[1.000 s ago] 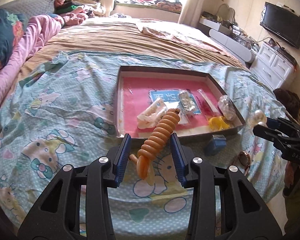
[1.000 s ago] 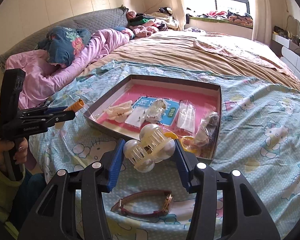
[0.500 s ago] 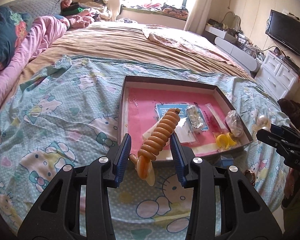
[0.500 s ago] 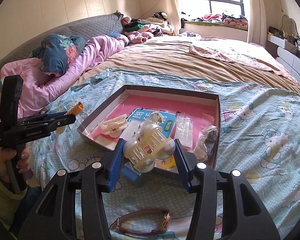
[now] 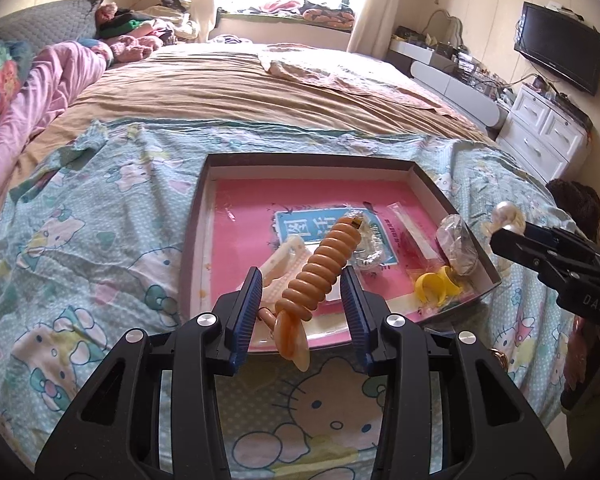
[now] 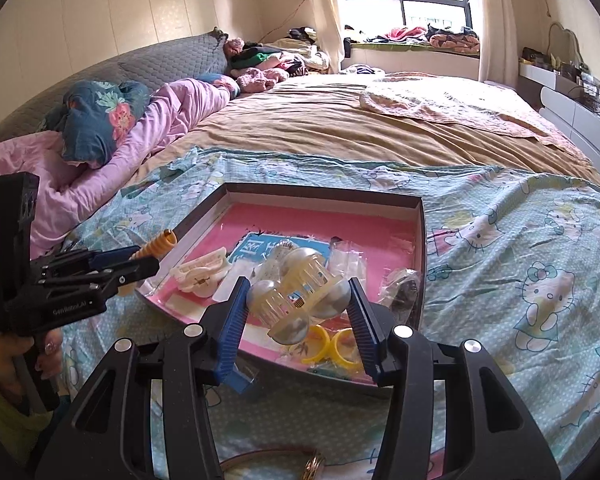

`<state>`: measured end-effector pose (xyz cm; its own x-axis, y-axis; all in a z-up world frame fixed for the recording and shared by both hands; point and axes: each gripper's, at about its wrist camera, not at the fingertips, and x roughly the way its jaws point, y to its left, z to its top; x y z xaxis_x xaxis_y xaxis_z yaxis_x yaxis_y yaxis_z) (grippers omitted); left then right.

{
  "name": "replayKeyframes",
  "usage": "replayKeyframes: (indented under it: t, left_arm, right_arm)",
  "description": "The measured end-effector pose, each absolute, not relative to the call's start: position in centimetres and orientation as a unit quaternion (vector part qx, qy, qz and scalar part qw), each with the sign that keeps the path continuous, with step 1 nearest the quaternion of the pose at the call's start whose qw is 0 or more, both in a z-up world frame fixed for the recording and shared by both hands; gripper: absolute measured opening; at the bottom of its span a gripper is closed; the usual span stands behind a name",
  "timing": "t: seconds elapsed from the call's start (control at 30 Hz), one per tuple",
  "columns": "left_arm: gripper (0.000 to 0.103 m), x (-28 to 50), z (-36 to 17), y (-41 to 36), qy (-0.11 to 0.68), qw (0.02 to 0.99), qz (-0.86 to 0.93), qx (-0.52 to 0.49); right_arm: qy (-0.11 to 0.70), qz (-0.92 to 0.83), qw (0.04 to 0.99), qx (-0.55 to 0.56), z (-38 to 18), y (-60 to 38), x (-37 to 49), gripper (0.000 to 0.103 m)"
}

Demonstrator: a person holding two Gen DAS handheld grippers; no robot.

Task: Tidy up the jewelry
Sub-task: 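Carry the orange coil into the tray with left while right carries the pearls in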

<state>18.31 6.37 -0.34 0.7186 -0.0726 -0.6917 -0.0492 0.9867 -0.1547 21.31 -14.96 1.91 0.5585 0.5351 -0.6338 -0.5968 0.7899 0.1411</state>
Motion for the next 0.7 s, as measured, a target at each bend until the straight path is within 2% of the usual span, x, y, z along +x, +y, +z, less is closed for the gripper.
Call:
replayKeyframes:
  t: [0.7]
  left_arm:
    - [0.033,20.1,-3.2,5.4,0.406,0.911,-0.027,-0.061]
  right_arm:
    - [0.379,0.298,0.874,-0.059,-1.8,-13.7,24.4,0.047]
